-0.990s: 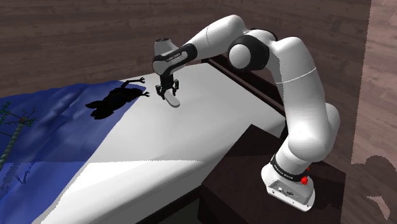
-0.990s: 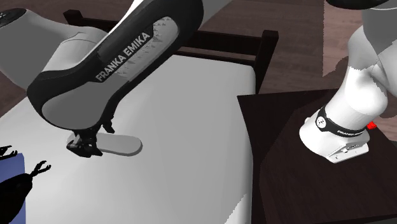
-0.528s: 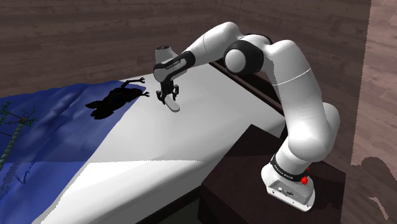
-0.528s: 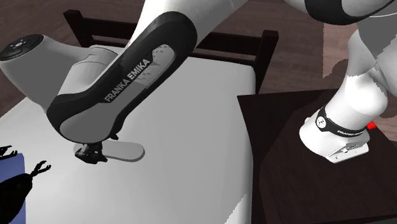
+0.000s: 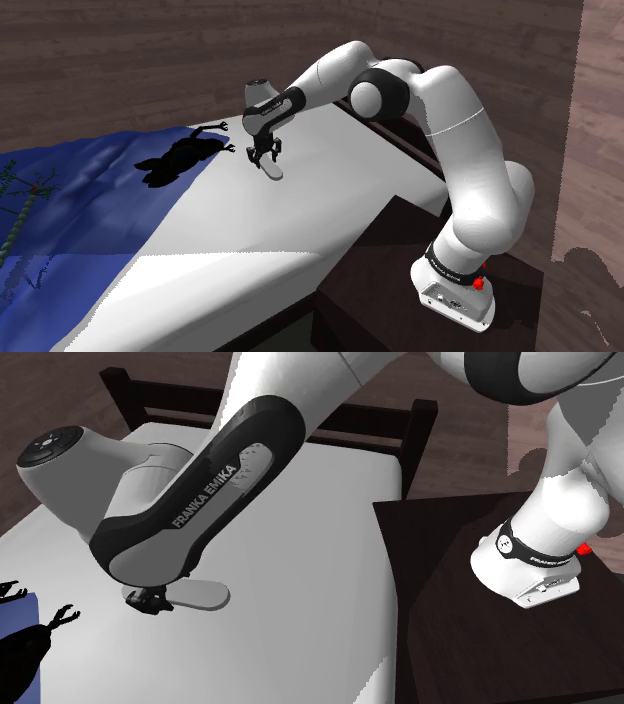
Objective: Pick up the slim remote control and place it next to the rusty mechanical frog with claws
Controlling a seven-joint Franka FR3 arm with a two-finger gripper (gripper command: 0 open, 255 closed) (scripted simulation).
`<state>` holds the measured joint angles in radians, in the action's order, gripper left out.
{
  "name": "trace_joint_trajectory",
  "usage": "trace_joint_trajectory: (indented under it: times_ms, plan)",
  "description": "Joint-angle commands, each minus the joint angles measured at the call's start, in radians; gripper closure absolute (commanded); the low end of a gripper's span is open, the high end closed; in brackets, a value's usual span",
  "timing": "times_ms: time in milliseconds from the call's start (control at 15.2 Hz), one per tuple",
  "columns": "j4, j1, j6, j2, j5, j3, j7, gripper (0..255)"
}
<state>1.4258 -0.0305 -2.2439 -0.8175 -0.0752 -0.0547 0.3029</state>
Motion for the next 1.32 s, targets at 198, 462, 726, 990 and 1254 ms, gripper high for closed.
trace_joint_trajectory:
  times_ms: [198,462,726,990,1254]
  plan:
    - [-0.001,0.0,0.0,0.0,0.0,0.0,0.0,0]
    - [-0.001,0.0,0.0,0.0,0.0,0.0,0.0,0]
    - [-0.003,-0.001,0.079,0.077,0.005,-0.004,-0.002,0]
    - [-0.003,-0.001,0.079,0.077,0.005,-0.004,-0.002,0]
    - [-0.003,-0.001,0.079,0.077,0.005,-0.004,-0.002,0]
